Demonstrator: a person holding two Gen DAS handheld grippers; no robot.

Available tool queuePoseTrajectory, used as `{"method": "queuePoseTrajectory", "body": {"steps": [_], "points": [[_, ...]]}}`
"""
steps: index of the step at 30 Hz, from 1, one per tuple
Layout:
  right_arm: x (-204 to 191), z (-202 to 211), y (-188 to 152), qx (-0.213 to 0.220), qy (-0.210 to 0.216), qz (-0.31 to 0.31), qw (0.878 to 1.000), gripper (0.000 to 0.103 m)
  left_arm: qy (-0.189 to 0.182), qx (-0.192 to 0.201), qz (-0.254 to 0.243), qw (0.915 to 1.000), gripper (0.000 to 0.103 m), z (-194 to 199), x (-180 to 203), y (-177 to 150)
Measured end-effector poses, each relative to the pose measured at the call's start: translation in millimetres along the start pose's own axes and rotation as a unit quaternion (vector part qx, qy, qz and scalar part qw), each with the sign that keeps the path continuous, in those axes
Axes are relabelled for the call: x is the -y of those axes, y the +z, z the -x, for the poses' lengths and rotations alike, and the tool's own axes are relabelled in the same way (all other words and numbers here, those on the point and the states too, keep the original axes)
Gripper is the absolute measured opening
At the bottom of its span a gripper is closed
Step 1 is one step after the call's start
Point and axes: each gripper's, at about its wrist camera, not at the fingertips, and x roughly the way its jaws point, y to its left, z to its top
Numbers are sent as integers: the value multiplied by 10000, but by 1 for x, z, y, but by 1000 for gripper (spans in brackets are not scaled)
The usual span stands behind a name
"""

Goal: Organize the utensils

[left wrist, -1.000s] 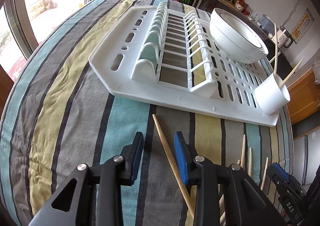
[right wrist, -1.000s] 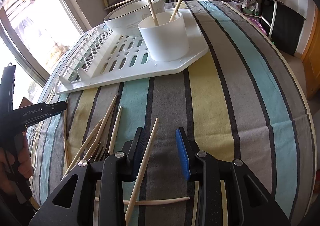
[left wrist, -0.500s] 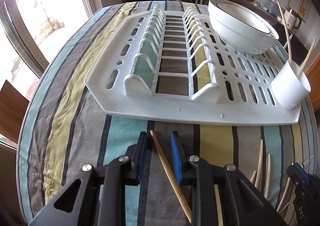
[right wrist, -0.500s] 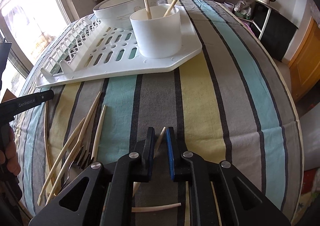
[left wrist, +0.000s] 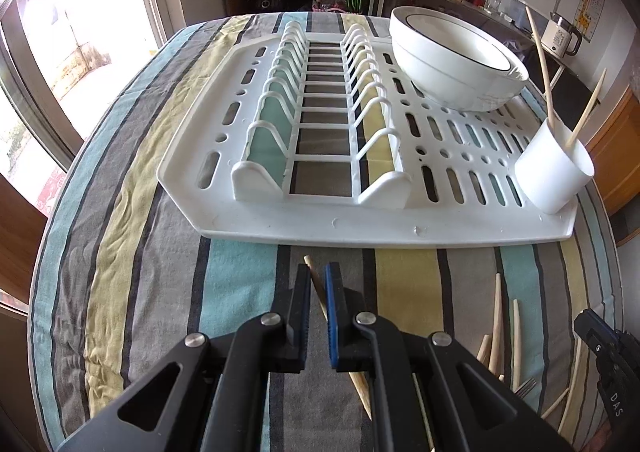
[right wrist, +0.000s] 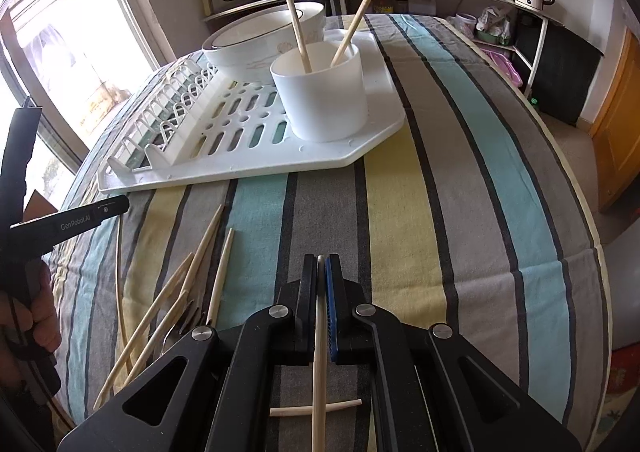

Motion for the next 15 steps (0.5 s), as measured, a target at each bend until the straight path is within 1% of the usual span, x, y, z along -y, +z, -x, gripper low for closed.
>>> {"method": "queuePoseTrajectory", "body": {"steps": [6, 15], "points": [[-3, 24, 10, 350, 96, 52, 9993, 4, -283, 258, -15, 9993, 8, 27, -4, 5], [-3, 66, 23, 1004, 225, 80, 9947, 4, -600, 849, -168, 9944, 5, 82, 0, 11]]}}
